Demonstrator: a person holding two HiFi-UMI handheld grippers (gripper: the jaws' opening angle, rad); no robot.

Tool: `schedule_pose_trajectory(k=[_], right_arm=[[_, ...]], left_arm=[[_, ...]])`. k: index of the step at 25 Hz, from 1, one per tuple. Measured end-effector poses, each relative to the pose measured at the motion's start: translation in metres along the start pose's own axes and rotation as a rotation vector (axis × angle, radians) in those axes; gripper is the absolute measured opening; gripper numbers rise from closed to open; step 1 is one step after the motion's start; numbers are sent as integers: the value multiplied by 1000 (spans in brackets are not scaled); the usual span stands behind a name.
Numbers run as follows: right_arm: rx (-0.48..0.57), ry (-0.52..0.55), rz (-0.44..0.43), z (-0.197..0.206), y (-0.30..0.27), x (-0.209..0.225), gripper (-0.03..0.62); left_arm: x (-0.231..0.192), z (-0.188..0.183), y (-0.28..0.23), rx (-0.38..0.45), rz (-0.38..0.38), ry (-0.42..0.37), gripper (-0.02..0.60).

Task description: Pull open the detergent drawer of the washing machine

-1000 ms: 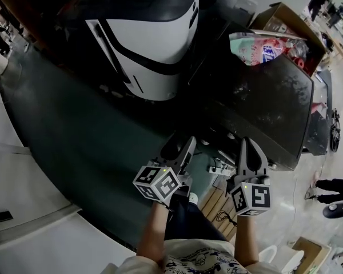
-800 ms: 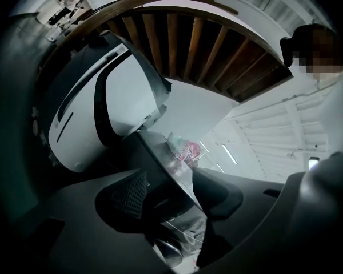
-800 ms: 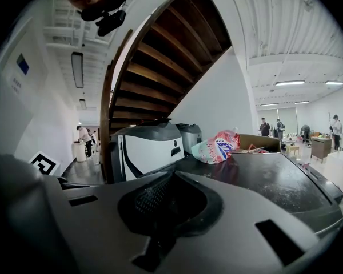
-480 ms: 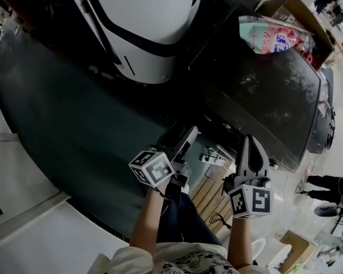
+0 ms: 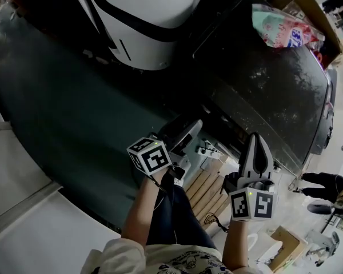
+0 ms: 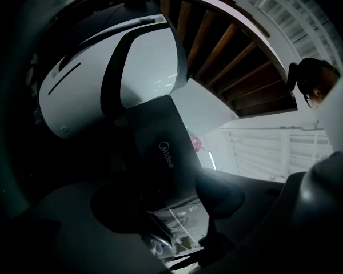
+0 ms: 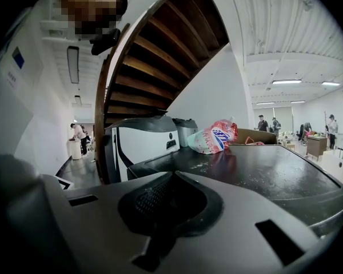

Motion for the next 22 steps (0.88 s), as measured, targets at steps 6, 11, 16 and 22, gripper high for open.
schedule_pose_trajectory(k=[6, 11, 16, 22], right_arm=[[5, 3, 24, 11, -10, 0, 11], [10, -2, 40, 19, -19, -1, 11], [10, -7, 45, 26, -21, -3, 11], [20, -6, 70, 31, -23, -1, 11]], left_arm=[[-19, 3, -9, -3, 31, 30, 278], [-33, 3, -15, -4, 45, 44, 278], [-43, 6, -20, -6, 66, 61, 278], [-48, 10, -25, -4, 114, 80, 278]])
Point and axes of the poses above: the fingertips, and each gripper's own axes: y backward along the fingers, x to its right, z out of its underside, the point moved 3 cm from there along y, backward along the fingers, and after that the axes turned 8 degrees about z, right-handed, at the moved point
